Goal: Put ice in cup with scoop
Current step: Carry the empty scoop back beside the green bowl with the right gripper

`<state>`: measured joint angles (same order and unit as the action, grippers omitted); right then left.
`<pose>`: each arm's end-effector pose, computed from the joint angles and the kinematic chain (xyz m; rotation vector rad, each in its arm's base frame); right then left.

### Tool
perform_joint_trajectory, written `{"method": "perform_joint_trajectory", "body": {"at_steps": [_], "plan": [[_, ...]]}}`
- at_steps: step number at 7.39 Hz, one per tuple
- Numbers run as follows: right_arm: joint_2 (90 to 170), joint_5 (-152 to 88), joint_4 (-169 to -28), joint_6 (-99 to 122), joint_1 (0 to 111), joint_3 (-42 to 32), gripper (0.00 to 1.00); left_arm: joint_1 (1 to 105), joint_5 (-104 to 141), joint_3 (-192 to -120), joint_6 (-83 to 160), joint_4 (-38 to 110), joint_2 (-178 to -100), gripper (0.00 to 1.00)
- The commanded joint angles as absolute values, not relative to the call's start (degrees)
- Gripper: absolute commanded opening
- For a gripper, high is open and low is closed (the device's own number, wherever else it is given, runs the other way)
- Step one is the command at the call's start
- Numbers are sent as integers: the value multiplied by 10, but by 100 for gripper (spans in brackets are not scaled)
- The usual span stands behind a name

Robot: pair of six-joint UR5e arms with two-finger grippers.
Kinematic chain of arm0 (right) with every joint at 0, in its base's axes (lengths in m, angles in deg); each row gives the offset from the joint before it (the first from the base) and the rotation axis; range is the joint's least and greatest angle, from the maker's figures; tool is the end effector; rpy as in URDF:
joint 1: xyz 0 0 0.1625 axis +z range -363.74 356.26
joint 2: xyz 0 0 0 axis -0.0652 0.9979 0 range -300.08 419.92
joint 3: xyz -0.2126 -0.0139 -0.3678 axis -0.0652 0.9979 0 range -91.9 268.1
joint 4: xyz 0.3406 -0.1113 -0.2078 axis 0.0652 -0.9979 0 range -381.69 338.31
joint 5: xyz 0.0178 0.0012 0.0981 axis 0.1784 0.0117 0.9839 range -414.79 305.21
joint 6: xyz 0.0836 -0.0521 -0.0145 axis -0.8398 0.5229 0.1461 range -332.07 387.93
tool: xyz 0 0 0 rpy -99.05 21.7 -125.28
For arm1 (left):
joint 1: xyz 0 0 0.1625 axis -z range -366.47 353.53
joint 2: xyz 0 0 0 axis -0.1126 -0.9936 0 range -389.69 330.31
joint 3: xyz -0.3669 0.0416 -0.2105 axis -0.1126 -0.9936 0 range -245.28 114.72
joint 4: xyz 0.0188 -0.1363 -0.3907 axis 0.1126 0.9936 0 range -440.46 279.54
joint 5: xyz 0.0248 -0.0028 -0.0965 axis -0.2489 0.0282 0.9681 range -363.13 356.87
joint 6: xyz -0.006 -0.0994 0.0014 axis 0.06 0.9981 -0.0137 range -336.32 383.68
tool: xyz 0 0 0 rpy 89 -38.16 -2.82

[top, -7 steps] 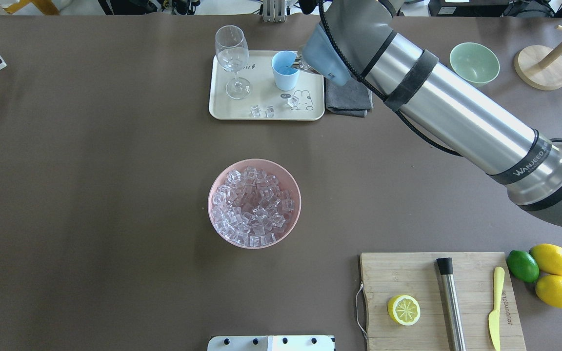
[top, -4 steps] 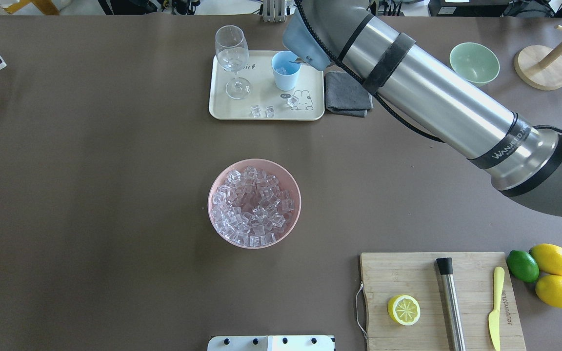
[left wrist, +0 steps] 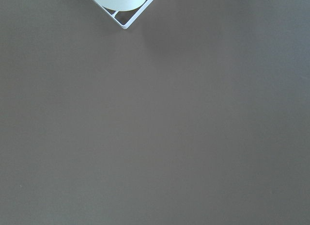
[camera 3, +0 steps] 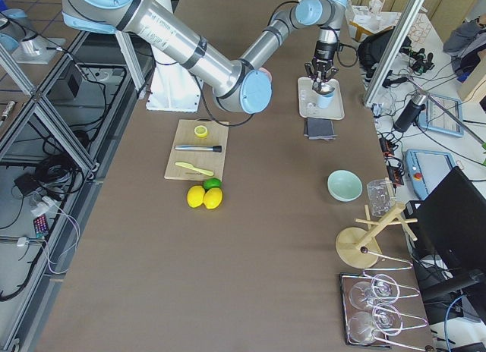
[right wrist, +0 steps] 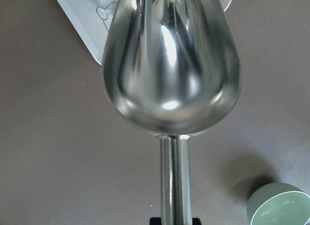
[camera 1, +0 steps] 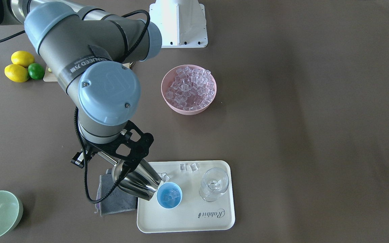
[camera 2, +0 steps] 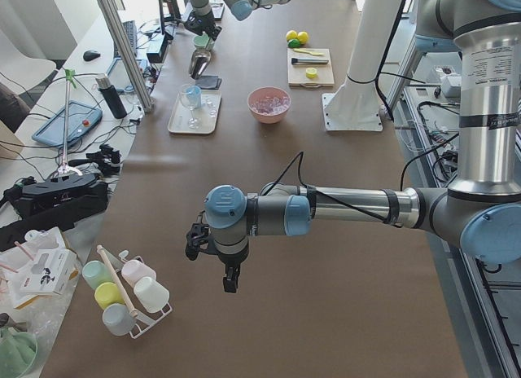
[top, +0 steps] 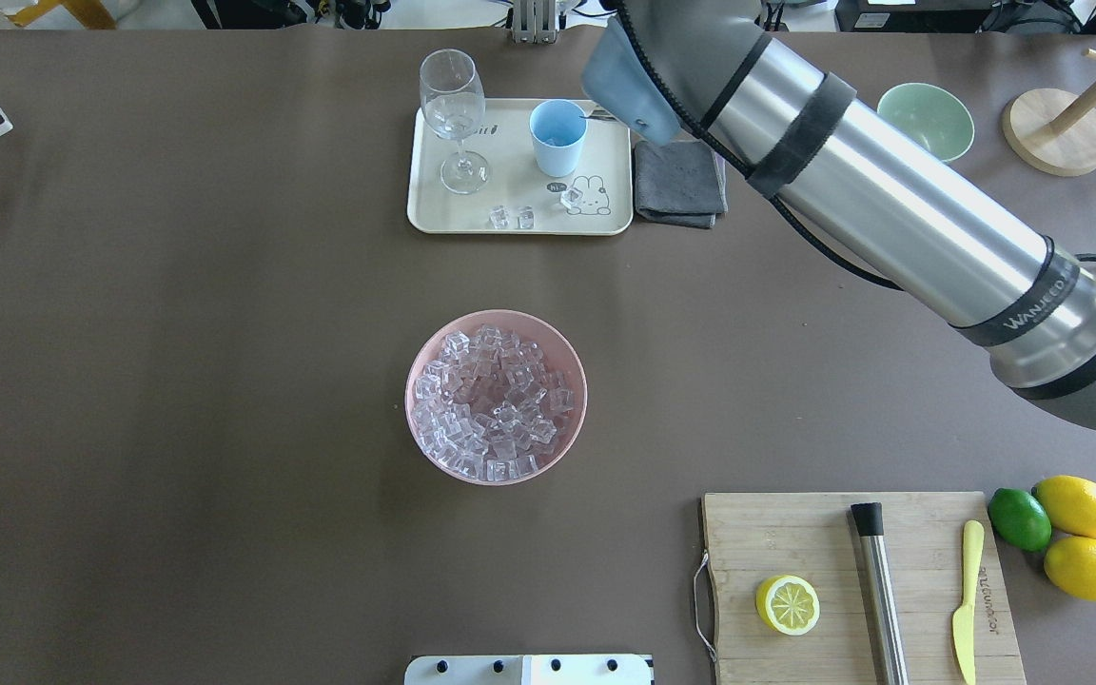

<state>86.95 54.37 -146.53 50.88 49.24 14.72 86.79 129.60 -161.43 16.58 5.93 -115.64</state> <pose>-0.3808 -0.6721 0.1443 0.1643 -0.3728 -1.0666 -0.0917 -0.4551 0.6479 0.0423 0.7450 0.0541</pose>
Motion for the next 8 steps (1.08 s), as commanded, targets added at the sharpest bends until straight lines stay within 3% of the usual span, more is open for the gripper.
{"method": "perform_joint_trajectory", "body": {"at_steps": [1, 4, 6, 8], "plan": [[986, 572, -1476, 504, 533, -11, 0, 868, 1296, -1614, 166, 59, -1156, 99], [1201, 655, -1474, 248, 588, -216, 0, 867, 1296, -1614, 166, 59, -1156, 99], [1354, 682, -1370, 113, 605, -288, 0, 867, 1296, -1614, 166, 59, -1156, 99], [1501, 722, -1239, 74, 644, -306, 0, 867, 1297, -1615, 166, 59, -1156, 99]]}}
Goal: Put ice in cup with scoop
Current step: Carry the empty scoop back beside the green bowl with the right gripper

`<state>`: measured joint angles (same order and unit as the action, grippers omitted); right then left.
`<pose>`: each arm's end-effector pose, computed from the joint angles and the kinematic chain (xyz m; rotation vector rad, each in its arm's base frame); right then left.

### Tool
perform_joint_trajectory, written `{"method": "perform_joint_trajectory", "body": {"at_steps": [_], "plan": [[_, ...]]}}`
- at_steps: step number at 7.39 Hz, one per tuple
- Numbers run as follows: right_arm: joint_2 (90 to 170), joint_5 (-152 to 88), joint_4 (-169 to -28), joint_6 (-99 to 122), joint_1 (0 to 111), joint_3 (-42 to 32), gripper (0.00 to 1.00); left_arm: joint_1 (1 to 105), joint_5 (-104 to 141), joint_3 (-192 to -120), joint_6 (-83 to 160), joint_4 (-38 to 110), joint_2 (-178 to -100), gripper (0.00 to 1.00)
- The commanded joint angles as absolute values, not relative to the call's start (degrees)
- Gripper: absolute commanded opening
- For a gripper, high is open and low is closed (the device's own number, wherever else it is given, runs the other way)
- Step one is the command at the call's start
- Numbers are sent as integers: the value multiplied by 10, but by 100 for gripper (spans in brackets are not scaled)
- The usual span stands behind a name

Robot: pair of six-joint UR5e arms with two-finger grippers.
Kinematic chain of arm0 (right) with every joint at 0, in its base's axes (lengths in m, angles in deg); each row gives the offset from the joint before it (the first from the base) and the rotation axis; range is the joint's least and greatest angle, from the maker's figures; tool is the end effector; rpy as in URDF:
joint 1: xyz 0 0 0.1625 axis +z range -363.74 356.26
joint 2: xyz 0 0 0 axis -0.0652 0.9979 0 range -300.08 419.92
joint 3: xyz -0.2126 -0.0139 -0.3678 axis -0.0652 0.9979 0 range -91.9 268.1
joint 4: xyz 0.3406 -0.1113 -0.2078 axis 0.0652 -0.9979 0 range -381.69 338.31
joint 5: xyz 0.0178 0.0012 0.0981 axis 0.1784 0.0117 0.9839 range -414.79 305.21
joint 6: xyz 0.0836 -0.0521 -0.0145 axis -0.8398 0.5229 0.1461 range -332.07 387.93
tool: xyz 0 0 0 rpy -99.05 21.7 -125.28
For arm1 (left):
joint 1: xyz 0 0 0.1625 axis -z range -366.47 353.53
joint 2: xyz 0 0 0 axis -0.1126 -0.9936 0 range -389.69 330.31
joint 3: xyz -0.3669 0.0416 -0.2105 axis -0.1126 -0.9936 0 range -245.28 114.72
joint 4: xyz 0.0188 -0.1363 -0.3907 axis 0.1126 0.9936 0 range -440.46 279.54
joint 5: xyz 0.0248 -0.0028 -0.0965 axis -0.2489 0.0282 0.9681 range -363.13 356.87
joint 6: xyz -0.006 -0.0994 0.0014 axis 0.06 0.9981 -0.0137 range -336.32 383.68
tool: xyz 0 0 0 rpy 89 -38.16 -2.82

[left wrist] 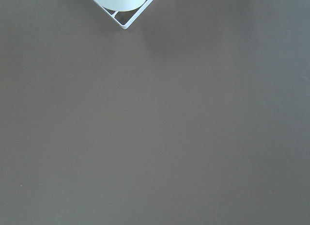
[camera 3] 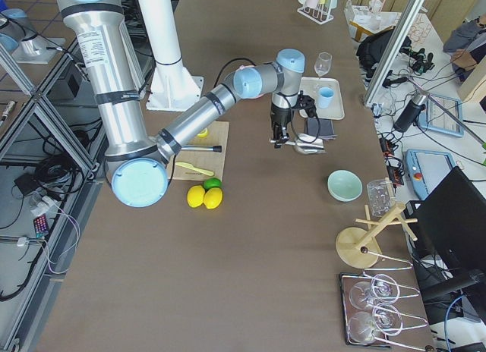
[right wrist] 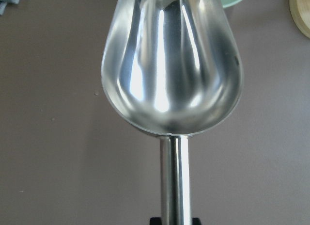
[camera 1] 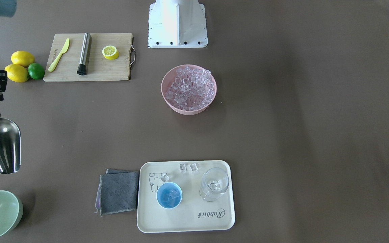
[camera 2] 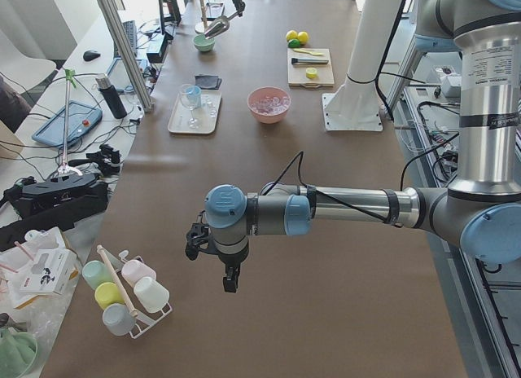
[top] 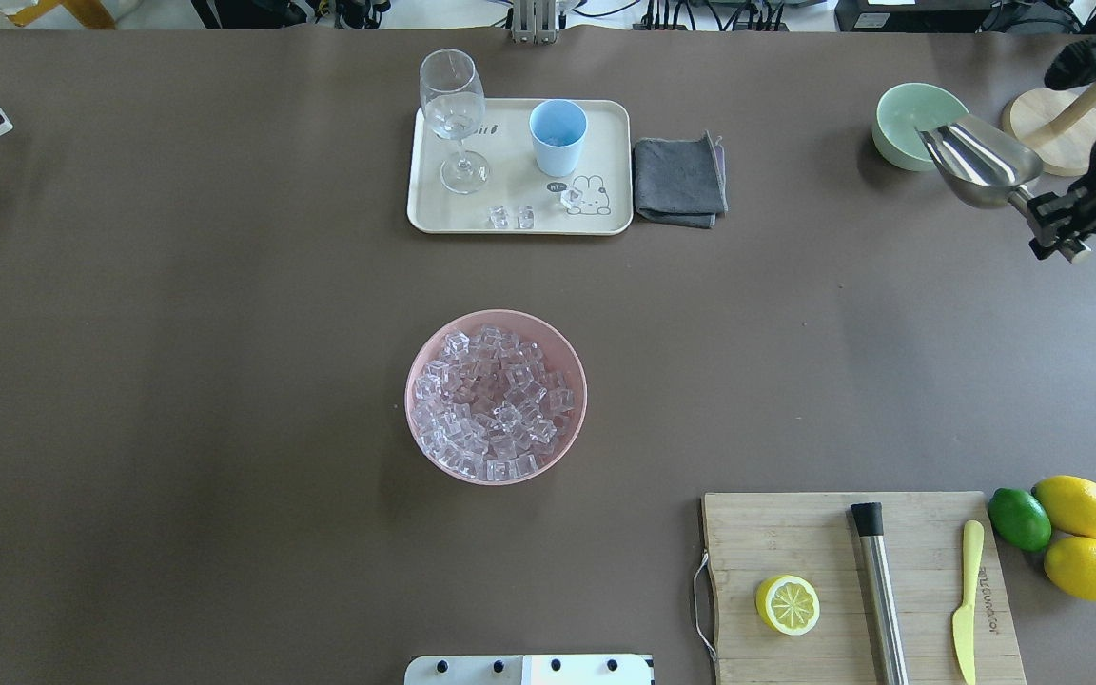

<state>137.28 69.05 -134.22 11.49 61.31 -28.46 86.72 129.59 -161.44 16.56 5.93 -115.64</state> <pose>-0.1472 -0.5009 0.3801 0.0568 -0.6496 -0.2292 -0.0912 -0.4552 0.6478 0.0421 0.7449 0.0557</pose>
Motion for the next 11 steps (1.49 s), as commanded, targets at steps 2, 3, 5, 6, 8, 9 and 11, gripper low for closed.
{"method": "perform_joint_trajectory", "body": {"at_steps": [2, 3, 5, 6, 8, 9, 11], "plan": [[1575, 722, -1161, 62, 656, -285, 0, 867, 1297, -1614, 166, 59, -1156, 99], [1592, 721, -1116, 31, 656, -270, 0, 867, 1296, -1614, 166, 59, -1156, 99], [1591, 717, -987, -57, 626, -208, 0, 866, 1298, -1617, 166, 59, -1156, 99], [1584, 716, -983, -67, 609, -204, 0, 865, 1297, -1616, 166, 60, -1158, 99], [1570, 712, -982, -102, 573, -206, 0, 861, 1298, -1615, 166, 60, -1158, 99], [1569, 713, -982, -103, 564, -207, 0, 861, 1298, -1614, 166, 60, -1158, 99], [1567, 712, -982, -103, 544, -201, 0, 856, 1296, -1614, 166, 61, -1158, 99]]}}
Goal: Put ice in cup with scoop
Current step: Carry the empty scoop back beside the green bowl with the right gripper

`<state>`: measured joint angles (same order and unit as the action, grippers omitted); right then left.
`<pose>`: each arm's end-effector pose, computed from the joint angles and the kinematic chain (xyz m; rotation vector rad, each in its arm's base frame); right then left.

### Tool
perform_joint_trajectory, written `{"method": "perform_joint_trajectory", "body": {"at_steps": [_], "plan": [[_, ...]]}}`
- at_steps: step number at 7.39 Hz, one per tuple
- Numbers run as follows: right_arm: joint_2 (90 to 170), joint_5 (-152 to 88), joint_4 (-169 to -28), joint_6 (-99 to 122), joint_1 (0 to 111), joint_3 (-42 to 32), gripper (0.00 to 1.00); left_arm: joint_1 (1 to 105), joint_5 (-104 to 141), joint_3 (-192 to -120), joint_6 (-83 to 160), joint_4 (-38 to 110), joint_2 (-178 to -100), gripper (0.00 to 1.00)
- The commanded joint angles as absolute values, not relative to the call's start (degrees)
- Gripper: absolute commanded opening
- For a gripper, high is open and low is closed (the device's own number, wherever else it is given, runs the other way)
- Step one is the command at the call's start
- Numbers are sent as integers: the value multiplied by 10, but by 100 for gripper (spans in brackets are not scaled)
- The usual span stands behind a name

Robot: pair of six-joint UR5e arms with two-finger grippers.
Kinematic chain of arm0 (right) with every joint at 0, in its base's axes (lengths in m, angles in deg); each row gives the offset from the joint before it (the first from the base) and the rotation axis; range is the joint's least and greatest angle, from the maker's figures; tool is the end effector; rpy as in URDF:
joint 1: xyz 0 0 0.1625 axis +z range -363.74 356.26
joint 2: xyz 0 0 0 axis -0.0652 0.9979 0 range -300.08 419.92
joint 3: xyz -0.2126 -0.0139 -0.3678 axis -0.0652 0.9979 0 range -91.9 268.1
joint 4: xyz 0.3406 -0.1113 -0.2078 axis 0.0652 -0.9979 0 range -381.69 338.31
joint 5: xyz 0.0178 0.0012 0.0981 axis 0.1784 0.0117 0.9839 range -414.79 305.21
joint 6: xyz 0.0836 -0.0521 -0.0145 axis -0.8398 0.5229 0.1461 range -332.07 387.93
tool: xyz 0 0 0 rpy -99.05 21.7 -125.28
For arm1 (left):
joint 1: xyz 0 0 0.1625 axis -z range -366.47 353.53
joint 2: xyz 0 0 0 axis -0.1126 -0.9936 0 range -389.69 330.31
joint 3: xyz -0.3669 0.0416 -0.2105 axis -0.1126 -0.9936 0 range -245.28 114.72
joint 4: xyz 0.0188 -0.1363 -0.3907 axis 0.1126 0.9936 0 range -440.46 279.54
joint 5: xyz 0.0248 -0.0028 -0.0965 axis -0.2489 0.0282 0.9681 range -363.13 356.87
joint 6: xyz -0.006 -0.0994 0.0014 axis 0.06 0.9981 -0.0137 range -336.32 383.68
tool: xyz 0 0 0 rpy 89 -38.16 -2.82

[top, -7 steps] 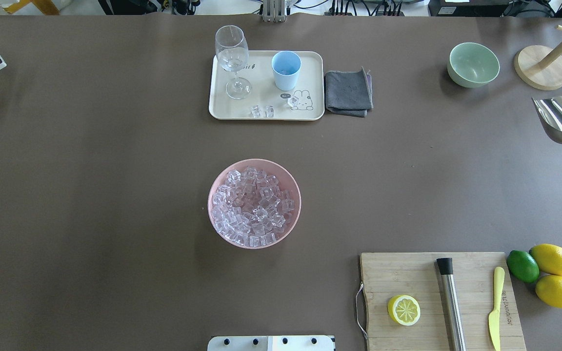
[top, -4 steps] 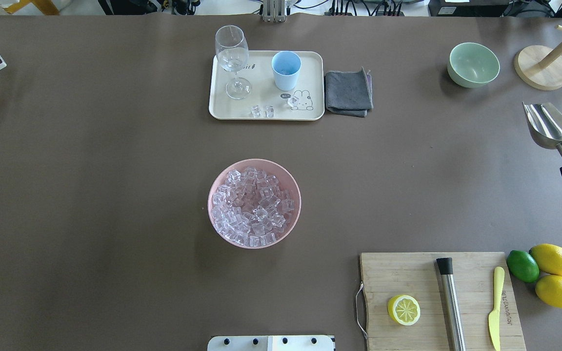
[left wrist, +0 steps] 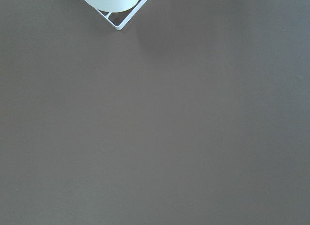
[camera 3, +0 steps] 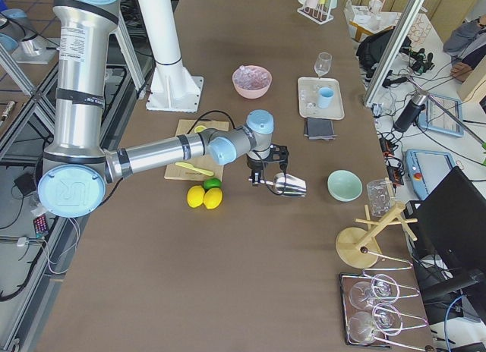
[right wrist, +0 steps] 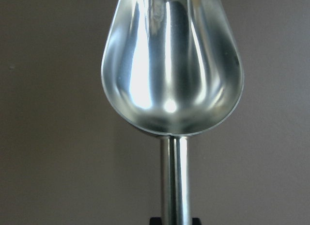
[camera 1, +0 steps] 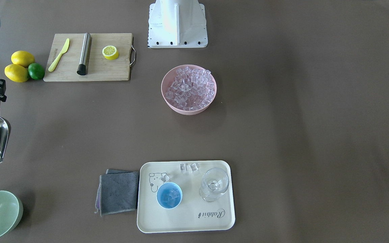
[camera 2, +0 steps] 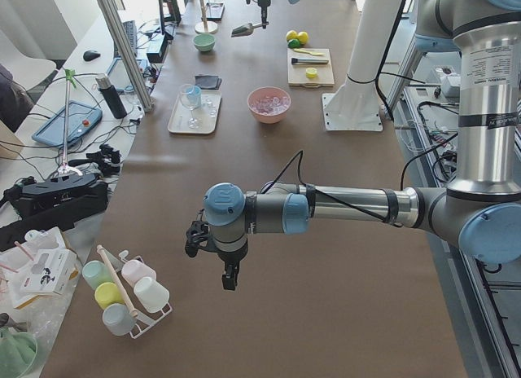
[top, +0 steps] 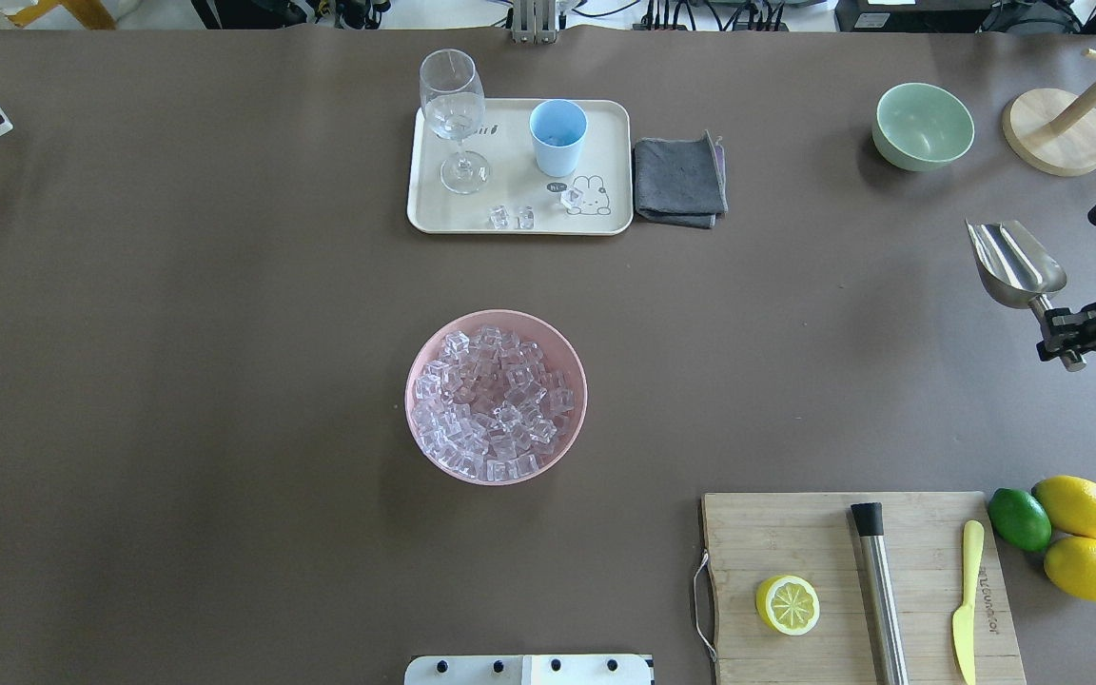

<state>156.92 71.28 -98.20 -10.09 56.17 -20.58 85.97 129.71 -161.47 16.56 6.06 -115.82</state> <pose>-0.1644 -0.4327 0.5356 0.0048 -0.7501 -0.0065 -0.0851 -0.4581 0.6458 0.0430 0.7468 0.0704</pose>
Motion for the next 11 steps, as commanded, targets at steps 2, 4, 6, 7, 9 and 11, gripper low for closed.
{"method": "perform_joint_trajectory", "body": {"at_steps": [2, 4, 6, 7, 9, 11], "plan": [[1567, 712, -978, -102, 534, -190, 0, 856, 1297, -1615, 166, 61, -1158, 99], [1567, 712, -937, -104, 530, -162, 0, 856, 1298, -1615, 166, 61, -1158, 99], [1566, 712, -936, -103, 529, -160, 76, 856, 1299, -1616, 166, 61, -1158, 99], [1566, 712, -936, -103, 529, -161, 100, 856, 1298, -1616, 166, 61, -1158, 99], [1561, 717, -937, -102, 529, -163, 100, 856, 1298, -1615, 166, 61, -1158, 99], [1566, 726, -942, -97, 533, -182, 100, 856, 1298, -1615, 166, 61, -1158, 99]]}}
